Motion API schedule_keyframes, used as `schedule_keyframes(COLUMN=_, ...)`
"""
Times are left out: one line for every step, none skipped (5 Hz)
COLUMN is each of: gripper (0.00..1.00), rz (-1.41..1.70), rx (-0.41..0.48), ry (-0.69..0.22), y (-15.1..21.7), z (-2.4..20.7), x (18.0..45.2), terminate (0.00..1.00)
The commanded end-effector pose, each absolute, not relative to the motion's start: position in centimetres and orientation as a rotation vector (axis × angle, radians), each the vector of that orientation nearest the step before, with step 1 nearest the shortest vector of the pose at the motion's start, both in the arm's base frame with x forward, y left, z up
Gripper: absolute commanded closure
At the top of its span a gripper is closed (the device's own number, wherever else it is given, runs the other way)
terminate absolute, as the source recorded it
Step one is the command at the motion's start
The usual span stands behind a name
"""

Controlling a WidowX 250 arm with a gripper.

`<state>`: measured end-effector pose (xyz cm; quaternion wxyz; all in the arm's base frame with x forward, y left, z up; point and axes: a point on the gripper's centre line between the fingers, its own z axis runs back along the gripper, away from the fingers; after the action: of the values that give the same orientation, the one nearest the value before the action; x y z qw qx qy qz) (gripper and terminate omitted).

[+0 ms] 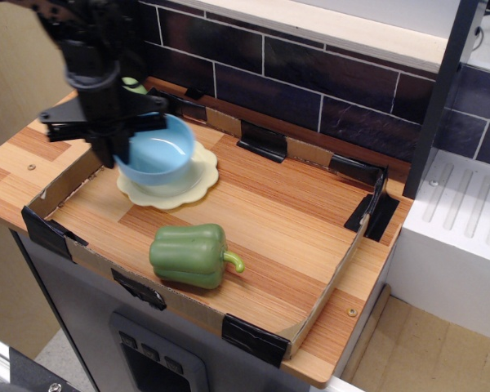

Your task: Put bowl on plate

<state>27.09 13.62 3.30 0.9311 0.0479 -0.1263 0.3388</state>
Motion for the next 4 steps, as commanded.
schedule_keyframes(gripper=1.0, rz=0.739, rx=0.086, ry=-0.288, y=14.7, z=4.0, x=27.4, terminate=0.0)
schedule_keyframes(gripper=1.0, rz=0.739, rx=0.084, ry=-0.286, y=14.3, z=3.8, x=27.7, terminate=0.0)
schedule_keyframes(gripper=0.0, rz=0.711, rx=0.105, ry=-0.286, y=14.1, z=3.9, x=27.2, terminate=0.0)
schedule_keyframes(gripper=0.0, rz=0.751, rx=0.102, ry=-0.303, y=14.0, z=4.9, x=27.0, terminate=0.0)
